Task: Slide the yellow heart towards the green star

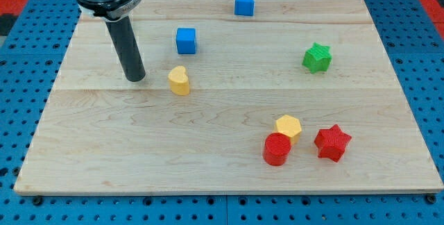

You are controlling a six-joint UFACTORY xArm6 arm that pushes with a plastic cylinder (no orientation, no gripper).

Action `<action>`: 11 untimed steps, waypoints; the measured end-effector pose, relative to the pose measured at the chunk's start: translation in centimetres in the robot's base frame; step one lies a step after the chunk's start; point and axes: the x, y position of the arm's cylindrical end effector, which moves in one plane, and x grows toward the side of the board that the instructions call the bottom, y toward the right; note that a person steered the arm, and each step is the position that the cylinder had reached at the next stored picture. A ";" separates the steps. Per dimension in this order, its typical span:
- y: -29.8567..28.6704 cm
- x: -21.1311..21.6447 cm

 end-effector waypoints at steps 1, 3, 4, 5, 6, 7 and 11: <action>0.0 0.0; 2.5 0.7; 3.1 0.7; 6.3 0.7; 9.1 0.8; 11.3 1.2; 21.6 3.2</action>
